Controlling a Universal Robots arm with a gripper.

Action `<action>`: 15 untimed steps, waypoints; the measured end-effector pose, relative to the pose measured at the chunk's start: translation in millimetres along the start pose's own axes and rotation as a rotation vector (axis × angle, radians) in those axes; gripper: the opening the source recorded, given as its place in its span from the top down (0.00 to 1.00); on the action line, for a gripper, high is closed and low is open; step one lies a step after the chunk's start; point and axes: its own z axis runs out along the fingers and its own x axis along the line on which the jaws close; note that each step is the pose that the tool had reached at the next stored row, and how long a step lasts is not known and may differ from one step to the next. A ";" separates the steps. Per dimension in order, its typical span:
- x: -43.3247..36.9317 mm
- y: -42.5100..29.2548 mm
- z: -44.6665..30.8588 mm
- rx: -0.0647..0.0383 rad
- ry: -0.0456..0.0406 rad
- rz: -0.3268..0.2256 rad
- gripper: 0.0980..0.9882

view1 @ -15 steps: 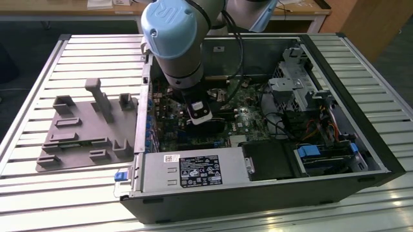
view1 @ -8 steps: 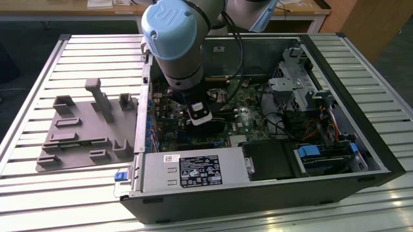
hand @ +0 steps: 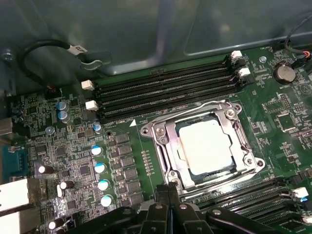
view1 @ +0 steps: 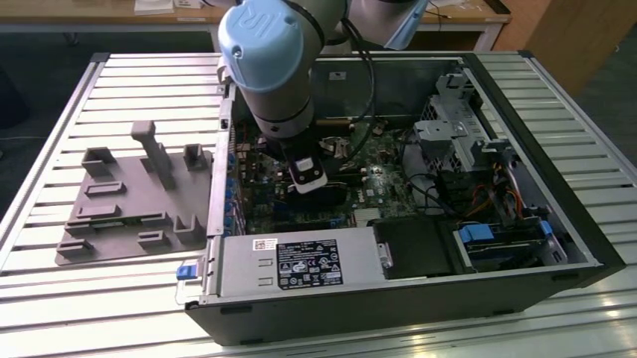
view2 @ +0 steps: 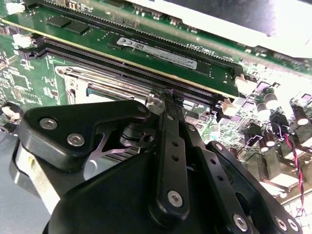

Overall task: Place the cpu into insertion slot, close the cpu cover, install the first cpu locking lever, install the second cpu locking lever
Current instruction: 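Install the second cpu locking lever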

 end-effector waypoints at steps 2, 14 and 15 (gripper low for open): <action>-0.1 0.2 -0.3 0.011 -0.0028 -0.002 1.00; -1.4 5.2 -15.8 0.022 -0.0053 -0.004 1.00; -1.7 6.1 -18.3 0.022 -0.0054 -0.004 1.00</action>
